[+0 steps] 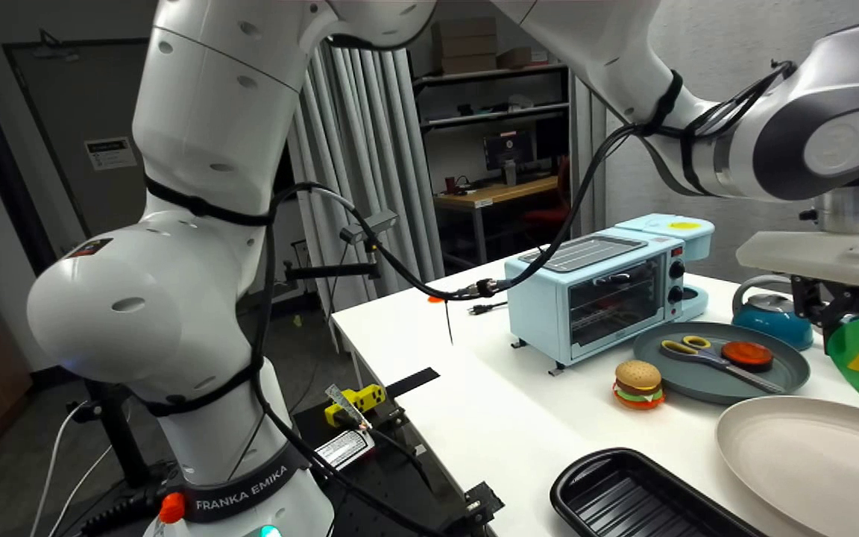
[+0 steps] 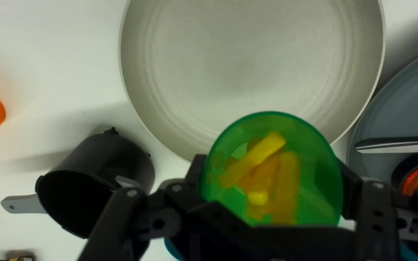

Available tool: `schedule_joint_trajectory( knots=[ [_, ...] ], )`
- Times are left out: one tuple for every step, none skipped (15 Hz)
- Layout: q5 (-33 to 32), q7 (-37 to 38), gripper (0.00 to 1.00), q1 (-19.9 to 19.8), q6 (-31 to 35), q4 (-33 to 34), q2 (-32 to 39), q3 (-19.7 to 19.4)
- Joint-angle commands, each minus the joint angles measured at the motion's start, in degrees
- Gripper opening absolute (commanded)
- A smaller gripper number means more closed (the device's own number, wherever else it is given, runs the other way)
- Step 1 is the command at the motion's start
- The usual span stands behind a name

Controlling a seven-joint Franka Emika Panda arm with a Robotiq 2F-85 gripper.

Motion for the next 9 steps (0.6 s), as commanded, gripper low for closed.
schedule_joint_trajectory(
  knots=[
    [2.03, 1.59, 0.53, 0.62, 6.91, -4.30, -1.33, 0.26],
    [2.31, 2.23, 0.53, 0.71, 9.78, -5.44, -1.36, 0.33],
    [2.57, 2.82, 0.53, 0.76, 12.48, -6.46, -1.38, 0.43],
    [2.95, 3.43, 0.53, 0.77, 16.32, -7.77, -1.38, 0.55],
    [3.16, 4.02, 0.53, 0.79, 19.64, -8.85, -1.35, 0.64],
    [3.08, 4.68, 0.53, 0.85, 23.63, -10.08, -1.26, 0.62],
    [2.92, 5.38, 0.53, 0.91, 27.12, -11.11, -1.12, 0.59],
    [2.72, 6.10, 0.53, 0.97, 30.61, -12.11, -0.91, 0.51],
    [2.44, 6.84, 0.53, 1.16, 34.26, -13.15, -0.64, 0.28]
  ],
)
